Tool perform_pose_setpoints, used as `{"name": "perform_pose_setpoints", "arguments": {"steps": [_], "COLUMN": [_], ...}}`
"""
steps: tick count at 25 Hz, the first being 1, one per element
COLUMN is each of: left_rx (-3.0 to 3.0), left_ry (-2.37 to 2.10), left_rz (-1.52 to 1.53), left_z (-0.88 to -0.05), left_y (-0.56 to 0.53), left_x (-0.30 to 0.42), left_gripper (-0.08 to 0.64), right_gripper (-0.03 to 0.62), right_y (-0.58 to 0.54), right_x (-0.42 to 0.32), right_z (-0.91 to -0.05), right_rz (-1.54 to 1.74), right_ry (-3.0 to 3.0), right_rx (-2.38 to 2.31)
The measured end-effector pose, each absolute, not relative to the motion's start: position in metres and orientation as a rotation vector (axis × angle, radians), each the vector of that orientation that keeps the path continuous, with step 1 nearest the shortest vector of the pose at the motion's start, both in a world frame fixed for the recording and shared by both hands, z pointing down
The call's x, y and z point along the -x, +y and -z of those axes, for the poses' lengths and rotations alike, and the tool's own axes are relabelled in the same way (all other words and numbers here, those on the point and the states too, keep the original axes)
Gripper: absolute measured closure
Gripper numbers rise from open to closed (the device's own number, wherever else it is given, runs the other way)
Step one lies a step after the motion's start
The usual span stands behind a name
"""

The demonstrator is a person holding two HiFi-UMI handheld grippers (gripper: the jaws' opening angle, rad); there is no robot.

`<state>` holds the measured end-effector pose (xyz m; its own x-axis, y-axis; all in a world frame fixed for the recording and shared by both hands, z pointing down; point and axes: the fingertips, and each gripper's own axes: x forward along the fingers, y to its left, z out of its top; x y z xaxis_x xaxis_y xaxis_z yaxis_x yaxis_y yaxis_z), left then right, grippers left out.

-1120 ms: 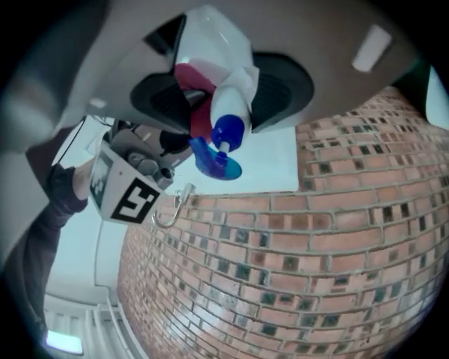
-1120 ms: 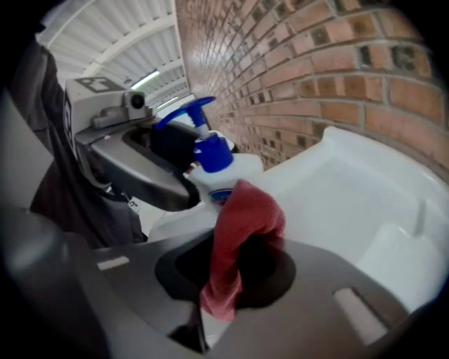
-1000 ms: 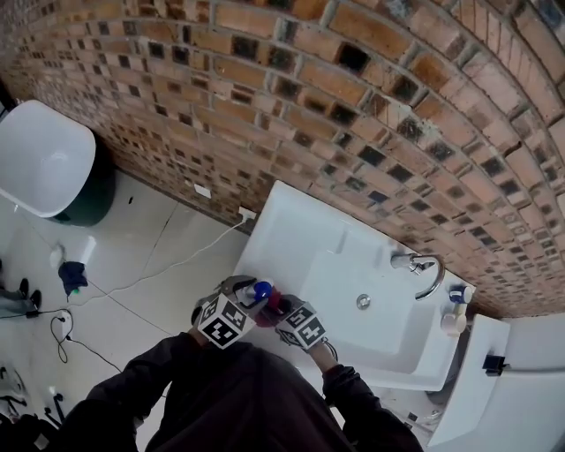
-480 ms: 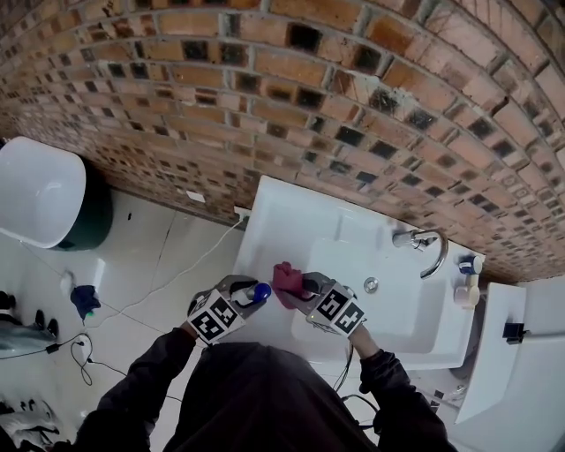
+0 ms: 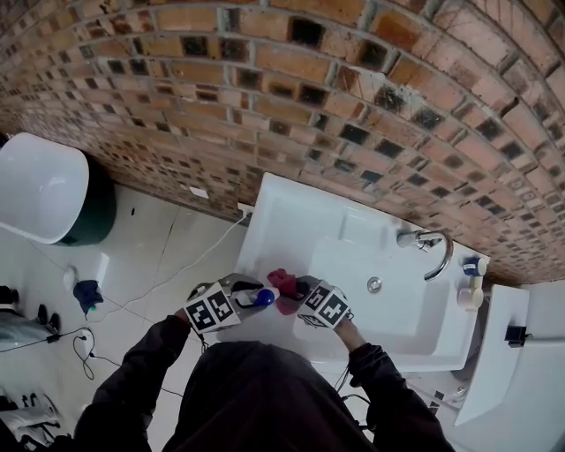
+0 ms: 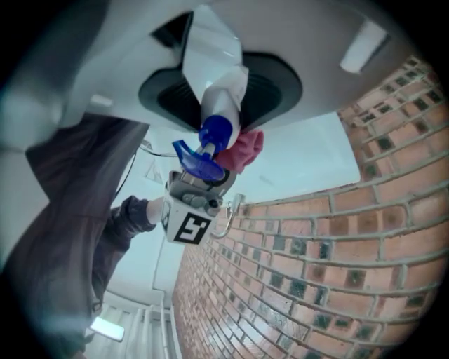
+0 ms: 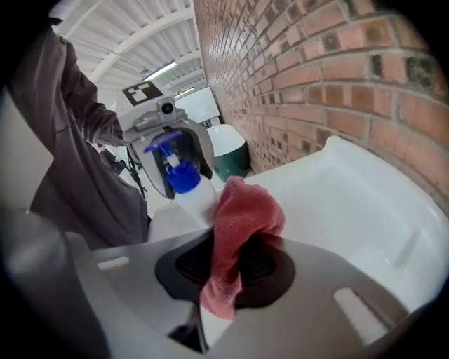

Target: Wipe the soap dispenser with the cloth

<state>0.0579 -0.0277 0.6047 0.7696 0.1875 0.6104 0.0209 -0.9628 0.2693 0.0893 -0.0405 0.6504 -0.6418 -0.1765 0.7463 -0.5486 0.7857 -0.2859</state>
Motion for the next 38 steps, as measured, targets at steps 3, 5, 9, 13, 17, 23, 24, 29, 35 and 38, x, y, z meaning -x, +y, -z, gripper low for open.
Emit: {"name": "perform_pose_setpoints", "arguments": {"steps": [3, 5, 9, 13, 17, 23, 24, 29, 35, 38], "left_rx": [-2.714, -2.713, -2.743, -2.791, -2.814, -2.790, -2.782, -2.764, -2.741, -2.742], "left_ry": [0.163, 0.156, 0.095, -0.069, -0.196, -0.344, -0.371, -0.364, -0.365, -0.350], "left_rz": [-0.977, -0.977, -1.019, -1.082, -1.157, -1.201, -1.198, -1.127, -1.057, -1.063], "left_z": [-0.605, -0.605, -0.609, -0.610, -0.611, -0.611, -0.610, -0.604, -0.597, -0.599], "left_y": [-0.026, -0.025, -0.023, -0.026, -0.023, -0.030, -0.032, -0.026, -0.021, -0.019], "left_x": [-0.058, -0.057, -0.057, -0.055, -0.049, -0.036, -0.034, -0.036, -0.045, -0.047], "left_gripper": [0.373, 0.371, 0.371, 0.373, 0.364, 0.345, 0.345, 0.377, 0.377, 0.393], "right_gripper": [0.535, 0.534, 0.534, 0.534, 0.534, 0.535, 0.534, 0.534, 0.534, 0.534], "right_y": [-0.039, -0.037, -0.048, -0.053, -0.037, -0.015, -0.012, 0.005, 0.018, 0.005], "right_x": [-0.084, -0.082, -0.088, -0.078, -0.079, -0.080, -0.080, -0.071, -0.055, -0.062], "right_z": [-0.678, -0.687, -0.665, -0.622, -0.618, -0.616, -0.615, -0.612, -0.606, -0.592], "right_rz": [-0.622, -0.601, -0.338, 0.037, 0.196, 0.174, 0.161, 0.091, -0.057, -0.235], "right_ry": [-2.182, -2.162, -2.121, -2.122, -2.049, -2.036, -2.035, -2.054, -2.141, -2.215], "right_rx": [-0.482, -0.433, -0.372, -0.247, -0.107, -0.117, -0.130, -0.194, -0.196, -0.260]}}
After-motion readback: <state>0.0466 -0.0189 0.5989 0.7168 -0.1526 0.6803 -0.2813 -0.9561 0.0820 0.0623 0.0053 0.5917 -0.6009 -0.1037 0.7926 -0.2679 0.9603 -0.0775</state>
